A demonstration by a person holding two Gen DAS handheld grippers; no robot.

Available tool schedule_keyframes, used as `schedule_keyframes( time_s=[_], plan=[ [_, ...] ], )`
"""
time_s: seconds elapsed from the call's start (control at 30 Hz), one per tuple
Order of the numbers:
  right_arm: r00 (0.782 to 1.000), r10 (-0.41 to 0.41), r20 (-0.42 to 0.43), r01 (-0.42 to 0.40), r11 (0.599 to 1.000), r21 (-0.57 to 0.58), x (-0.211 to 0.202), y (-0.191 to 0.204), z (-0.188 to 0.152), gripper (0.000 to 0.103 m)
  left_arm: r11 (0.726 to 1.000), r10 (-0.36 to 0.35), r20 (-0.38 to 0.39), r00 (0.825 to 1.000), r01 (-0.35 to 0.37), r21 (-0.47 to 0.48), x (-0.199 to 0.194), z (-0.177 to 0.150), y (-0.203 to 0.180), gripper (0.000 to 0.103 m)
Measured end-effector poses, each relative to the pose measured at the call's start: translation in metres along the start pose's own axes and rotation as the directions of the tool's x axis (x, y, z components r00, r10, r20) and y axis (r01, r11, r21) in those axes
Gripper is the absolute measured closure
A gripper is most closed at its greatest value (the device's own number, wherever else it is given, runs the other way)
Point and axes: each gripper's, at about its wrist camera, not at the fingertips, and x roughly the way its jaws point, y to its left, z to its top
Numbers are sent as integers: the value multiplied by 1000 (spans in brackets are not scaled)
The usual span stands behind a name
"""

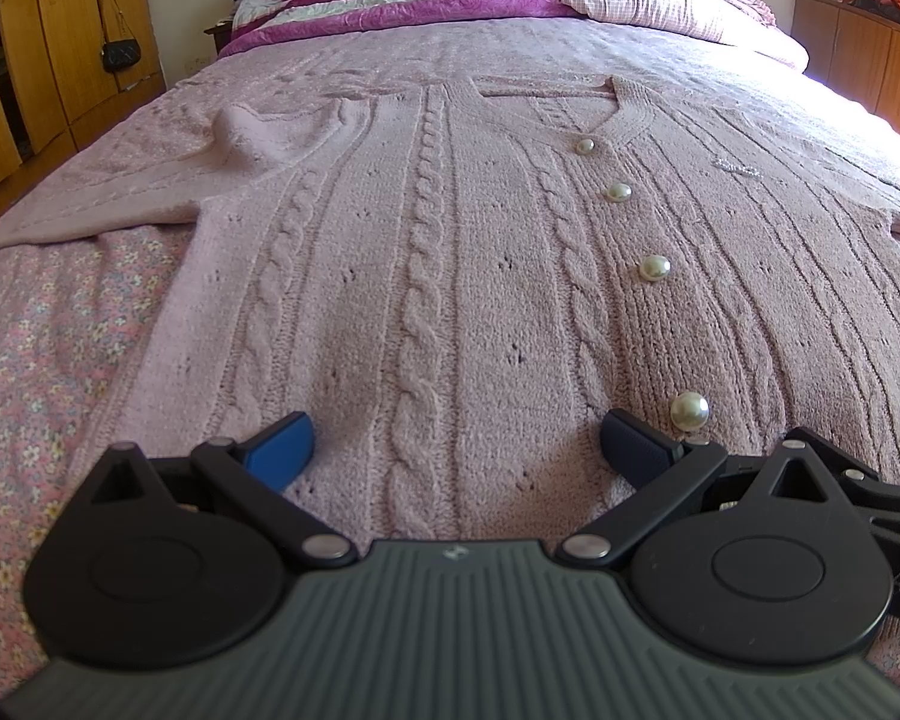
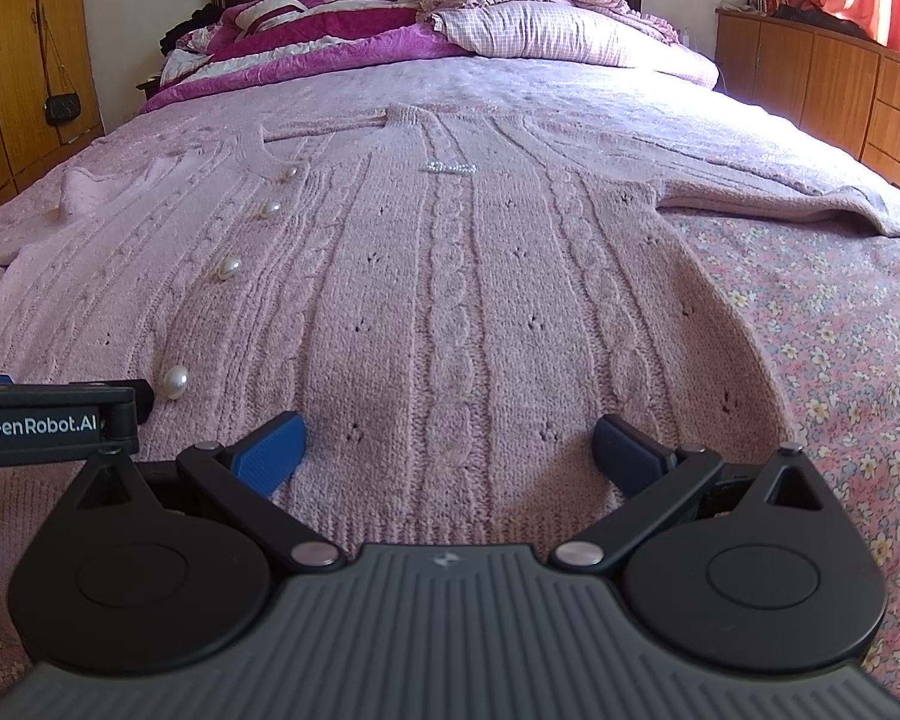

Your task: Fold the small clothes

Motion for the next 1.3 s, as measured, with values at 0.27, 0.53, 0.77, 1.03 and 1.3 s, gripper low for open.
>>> schedule_keyframes(
  time_s=[0.27,0.53,0.77,1.03,1.3],
  plan=[
    [999,12,-46,-14,1000,-27,6,0,8,0,999,-34,-20,999,34,17,0,5,6,0],
    [983,145,-112,-143,989,23,3,-20,27,0,997,-82,-47,996,82,7,-9,18,16,0],
    [966,257,-29,-249,955,163,-13,-59,53,0,998,-60,-4,998,60,34,-23,29,14,0],
    [976,213,48,-218,934,284,-13,-129,76,0,993,-117,-10,993,116,-35,-24,37,13,0],
    [989,129,72,-147,866,478,18,-222,97,0,993,-113,-14,993,112,-44,-5,43,1,0]
  ],
)
